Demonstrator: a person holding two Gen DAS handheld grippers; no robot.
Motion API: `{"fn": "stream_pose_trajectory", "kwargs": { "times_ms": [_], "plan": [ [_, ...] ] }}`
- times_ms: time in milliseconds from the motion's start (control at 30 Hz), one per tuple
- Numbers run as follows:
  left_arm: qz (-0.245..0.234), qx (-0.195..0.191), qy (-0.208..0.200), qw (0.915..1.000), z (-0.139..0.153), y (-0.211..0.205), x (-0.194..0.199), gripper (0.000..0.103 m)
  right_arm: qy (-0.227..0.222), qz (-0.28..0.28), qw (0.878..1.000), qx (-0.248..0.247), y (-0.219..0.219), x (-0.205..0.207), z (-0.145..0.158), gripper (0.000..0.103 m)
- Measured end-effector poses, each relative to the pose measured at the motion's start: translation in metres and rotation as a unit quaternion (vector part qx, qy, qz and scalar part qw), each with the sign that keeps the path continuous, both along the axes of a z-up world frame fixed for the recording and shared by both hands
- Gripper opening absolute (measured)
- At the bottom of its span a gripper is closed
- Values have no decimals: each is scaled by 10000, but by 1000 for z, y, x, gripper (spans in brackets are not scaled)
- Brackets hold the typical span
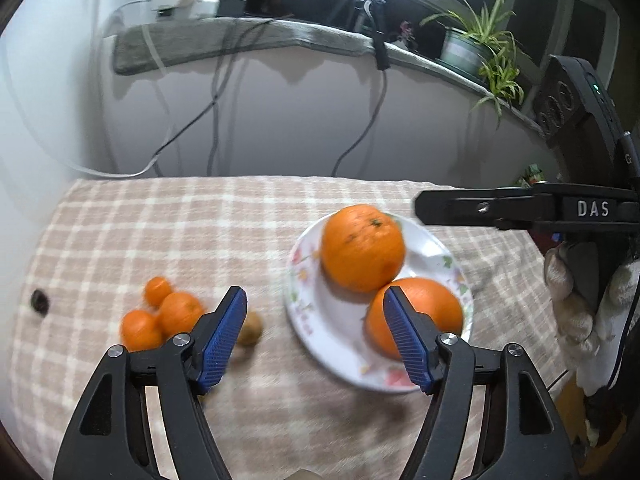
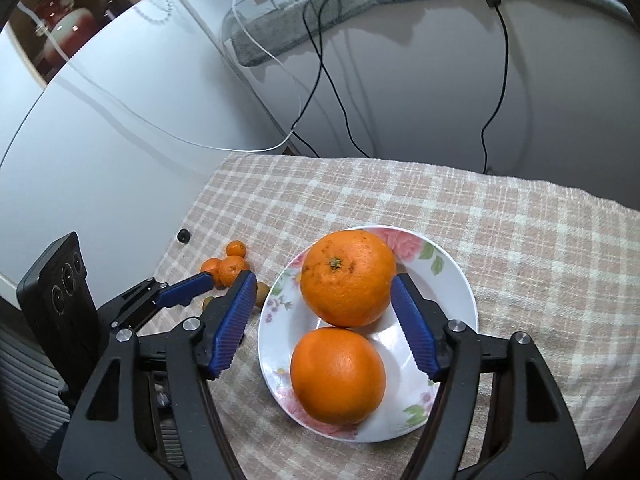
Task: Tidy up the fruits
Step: 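Release the second orange beside the first and withdraw the right gripper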
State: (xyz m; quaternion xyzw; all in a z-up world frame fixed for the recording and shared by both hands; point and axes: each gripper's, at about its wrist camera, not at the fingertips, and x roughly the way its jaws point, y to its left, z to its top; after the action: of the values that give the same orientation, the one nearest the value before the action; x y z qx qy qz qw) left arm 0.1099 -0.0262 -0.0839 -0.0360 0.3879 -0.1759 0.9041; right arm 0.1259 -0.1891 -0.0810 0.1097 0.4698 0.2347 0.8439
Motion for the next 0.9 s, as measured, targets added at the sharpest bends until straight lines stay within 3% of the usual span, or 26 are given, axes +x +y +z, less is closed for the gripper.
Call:
{"fn": "stream_pose_trajectory", "kwargs": {
  "times_ms": [100,533,900],
  "plan": [
    [202,99,-127,9997,-1,14,-11,71,-197,27,9998,-75,4,-8,5,79],
    [910,27,-276,9955,-12,72,-62,71,-911,308,9949,-309,41,-38,13,79],
    [1170,34,-140,9930,-30,96,-81,71,-1385,1101,9798,-928,103,-73,1,79]
  ]
}}
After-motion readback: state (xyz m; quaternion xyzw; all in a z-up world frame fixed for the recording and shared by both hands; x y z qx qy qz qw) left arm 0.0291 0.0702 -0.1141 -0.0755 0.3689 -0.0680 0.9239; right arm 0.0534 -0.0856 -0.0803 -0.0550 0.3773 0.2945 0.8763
